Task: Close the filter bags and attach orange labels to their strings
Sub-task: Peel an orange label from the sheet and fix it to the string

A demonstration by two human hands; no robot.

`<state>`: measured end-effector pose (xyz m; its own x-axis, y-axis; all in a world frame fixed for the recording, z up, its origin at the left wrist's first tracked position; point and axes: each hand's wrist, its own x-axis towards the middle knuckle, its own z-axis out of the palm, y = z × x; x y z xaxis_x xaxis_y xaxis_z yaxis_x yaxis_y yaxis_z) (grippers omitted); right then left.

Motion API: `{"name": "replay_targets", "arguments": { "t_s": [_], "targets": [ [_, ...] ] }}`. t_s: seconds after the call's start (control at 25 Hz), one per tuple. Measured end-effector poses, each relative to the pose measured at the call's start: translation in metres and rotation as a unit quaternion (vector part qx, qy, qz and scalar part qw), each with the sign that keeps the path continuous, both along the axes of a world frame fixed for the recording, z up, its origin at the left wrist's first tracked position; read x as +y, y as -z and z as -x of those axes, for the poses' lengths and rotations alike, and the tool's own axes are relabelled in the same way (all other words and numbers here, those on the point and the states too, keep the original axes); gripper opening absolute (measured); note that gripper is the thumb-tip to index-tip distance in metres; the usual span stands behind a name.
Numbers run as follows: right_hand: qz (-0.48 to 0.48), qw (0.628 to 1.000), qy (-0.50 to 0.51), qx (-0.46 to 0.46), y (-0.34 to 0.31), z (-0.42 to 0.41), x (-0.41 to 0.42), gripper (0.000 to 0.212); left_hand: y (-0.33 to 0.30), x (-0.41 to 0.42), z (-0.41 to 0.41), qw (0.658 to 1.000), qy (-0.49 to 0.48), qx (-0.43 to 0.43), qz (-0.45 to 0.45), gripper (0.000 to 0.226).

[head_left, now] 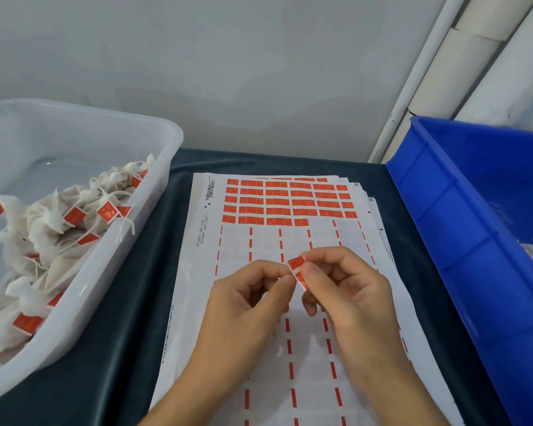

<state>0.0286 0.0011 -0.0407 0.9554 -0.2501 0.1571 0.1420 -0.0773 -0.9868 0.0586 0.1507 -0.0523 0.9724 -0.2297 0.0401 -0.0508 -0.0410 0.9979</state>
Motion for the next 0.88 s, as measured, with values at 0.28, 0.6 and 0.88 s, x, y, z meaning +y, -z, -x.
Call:
{"name": "replay_targets", "arguments": {
  "t_s": [0.28,0.6,0.88],
  "targets": [
    [0.012,1.0,0.001,0.008,-0.0001,-0.0009,-0.001,0.009,0.0004,0.002,-0.0005,1.0,0.012,-0.017,0.002,0.017],
    [0.035,0.999,-0.025,0.005,-0.0009,-0.001,-0.0038,0.01,-0.0028,0.0028,0.0011,1.0,0.016,-0.007,0.021,0.016],
    [0.076,0.997,-0.024,-0.017,-0.0033,0.0031,-0.0101,0.027,-0.0034,0.0041,-0.002,1.0,-0.002,0.009,0.017,0.022]
  ]
}}
